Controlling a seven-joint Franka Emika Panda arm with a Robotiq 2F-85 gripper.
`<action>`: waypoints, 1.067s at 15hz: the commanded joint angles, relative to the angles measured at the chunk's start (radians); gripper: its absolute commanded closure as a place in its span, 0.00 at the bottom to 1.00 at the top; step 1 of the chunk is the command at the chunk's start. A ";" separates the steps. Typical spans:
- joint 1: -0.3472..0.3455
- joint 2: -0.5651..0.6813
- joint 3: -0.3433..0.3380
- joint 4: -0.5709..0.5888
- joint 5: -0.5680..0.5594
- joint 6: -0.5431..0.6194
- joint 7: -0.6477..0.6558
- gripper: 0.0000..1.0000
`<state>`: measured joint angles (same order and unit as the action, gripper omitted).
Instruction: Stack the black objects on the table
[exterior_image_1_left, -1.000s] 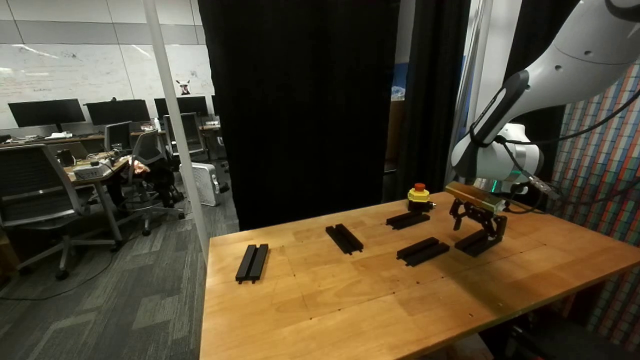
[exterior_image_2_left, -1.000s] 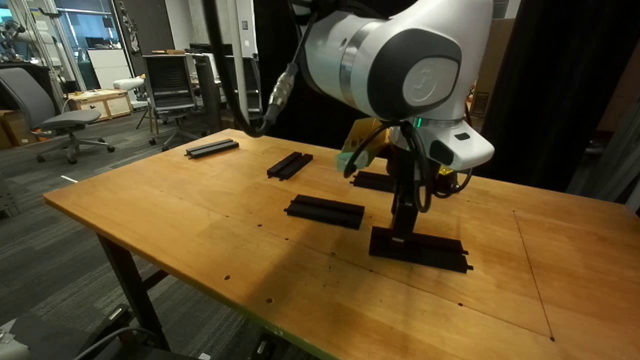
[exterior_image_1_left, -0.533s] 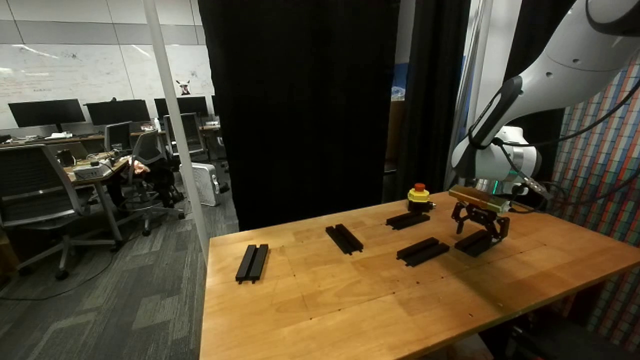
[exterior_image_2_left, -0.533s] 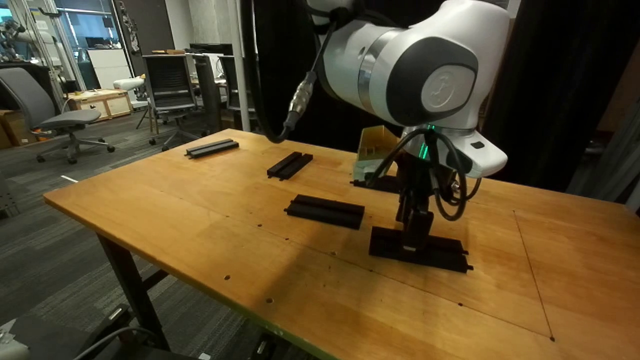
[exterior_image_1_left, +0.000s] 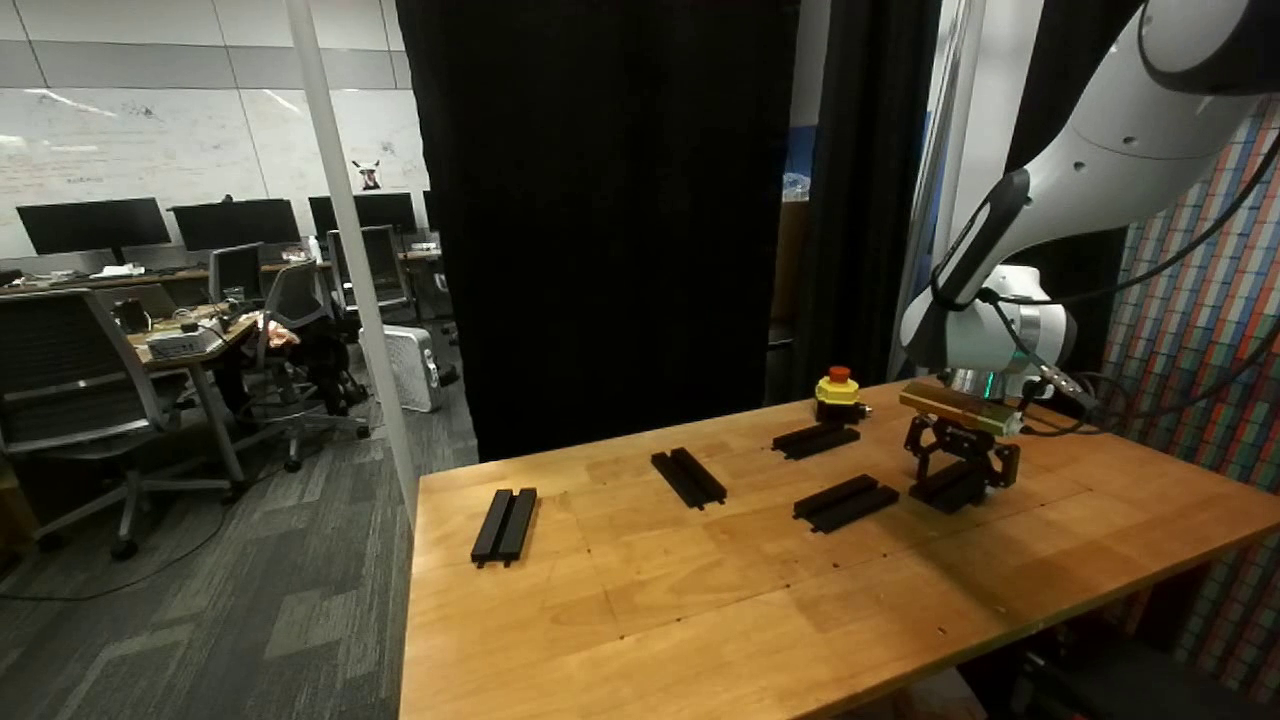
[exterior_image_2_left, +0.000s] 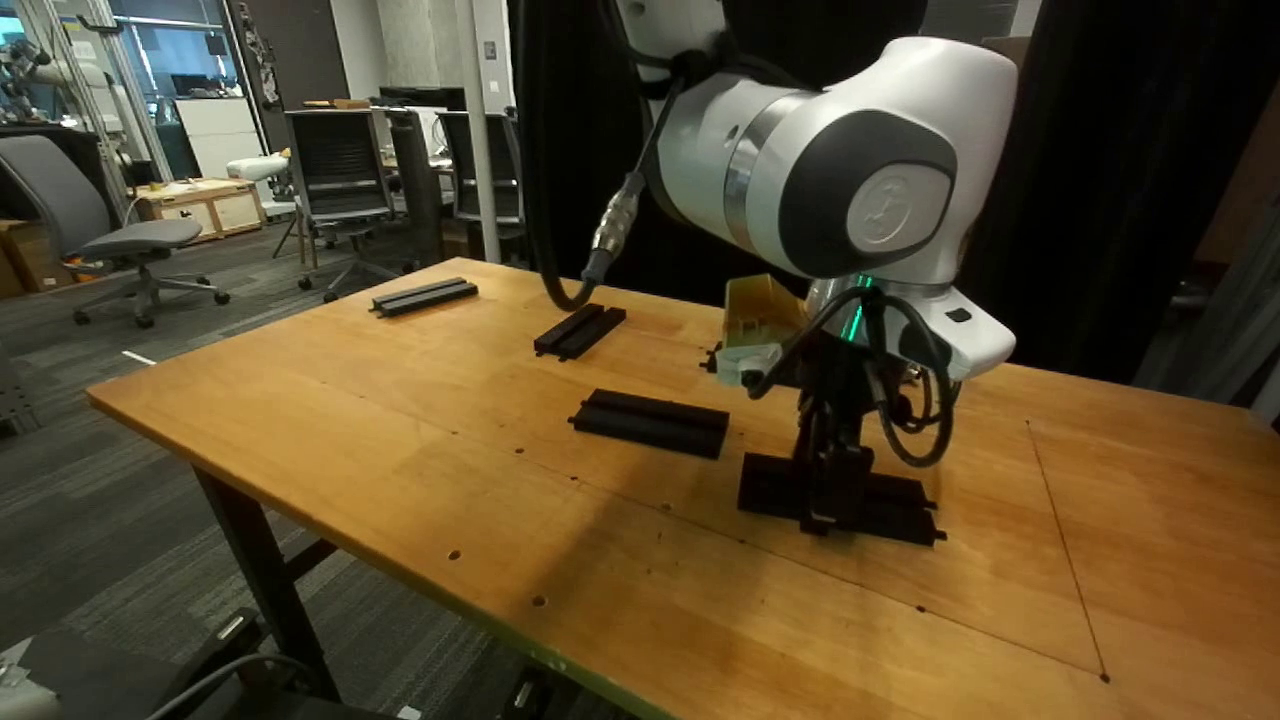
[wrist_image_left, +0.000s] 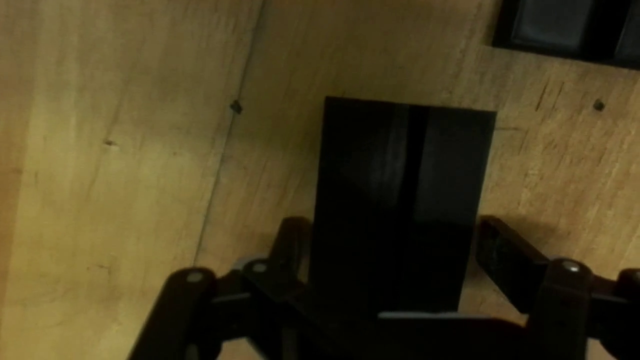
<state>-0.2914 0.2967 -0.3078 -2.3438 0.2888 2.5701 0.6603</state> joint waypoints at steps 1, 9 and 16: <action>0.004 0.012 -0.010 0.027 0.007 -0.008 -0.018 0.41; 0.101 -0.061 -0.009 -0.003 -0.069 -0.034 0.078 0.54; 0.223 -0.157 0.013 0.000 -0.275 -0.116 0.333 0.54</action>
<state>-0.0980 0.2152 -0.3054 -2.3344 0.0838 2.5109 0.9075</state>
